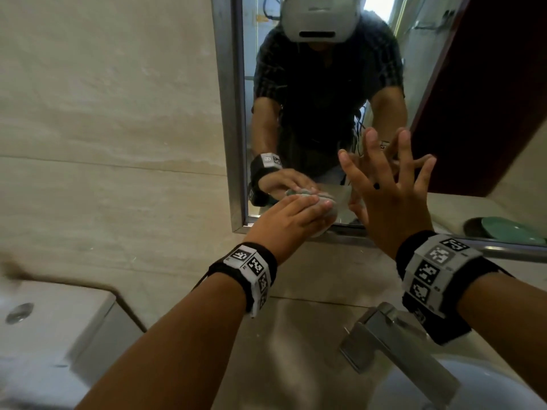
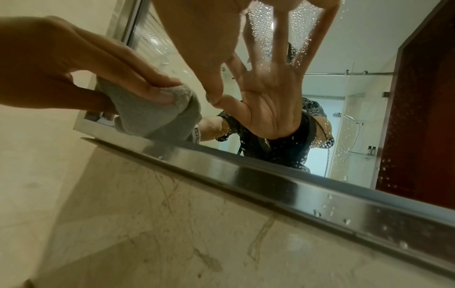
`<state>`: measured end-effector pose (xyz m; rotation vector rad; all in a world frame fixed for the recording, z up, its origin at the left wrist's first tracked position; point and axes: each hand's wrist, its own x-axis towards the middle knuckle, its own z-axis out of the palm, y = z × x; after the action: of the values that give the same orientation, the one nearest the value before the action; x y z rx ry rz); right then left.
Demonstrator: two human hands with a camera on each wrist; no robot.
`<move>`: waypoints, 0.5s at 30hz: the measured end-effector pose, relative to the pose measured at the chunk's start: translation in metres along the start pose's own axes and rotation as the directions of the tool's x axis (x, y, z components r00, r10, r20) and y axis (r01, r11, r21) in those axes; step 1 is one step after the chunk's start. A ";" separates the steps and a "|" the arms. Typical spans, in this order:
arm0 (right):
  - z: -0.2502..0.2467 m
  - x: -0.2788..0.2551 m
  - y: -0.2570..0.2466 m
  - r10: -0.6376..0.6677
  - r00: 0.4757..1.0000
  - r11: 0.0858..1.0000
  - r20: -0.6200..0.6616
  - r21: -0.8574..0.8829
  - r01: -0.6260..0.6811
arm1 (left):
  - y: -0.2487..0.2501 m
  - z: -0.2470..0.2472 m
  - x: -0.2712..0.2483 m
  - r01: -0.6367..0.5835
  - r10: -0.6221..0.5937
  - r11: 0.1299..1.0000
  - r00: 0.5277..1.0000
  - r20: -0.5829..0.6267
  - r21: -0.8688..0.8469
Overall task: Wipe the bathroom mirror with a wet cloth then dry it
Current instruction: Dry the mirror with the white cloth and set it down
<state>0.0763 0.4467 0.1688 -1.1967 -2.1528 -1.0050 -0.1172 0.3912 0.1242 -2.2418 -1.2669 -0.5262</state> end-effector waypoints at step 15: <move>-0.006 -0.007 0.029 -0.062 0.994 0.997 -0.087 -0.059 0.057 | -0.017 -0.027 -0.020 0.029 -0.049 0.982 0.993 0.105 0.186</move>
<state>0.1049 0.4485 0.1788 -1.0975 -2.1144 -1.1306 -0.1438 0.3686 0.1389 -2.1189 -1.3578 -0.2895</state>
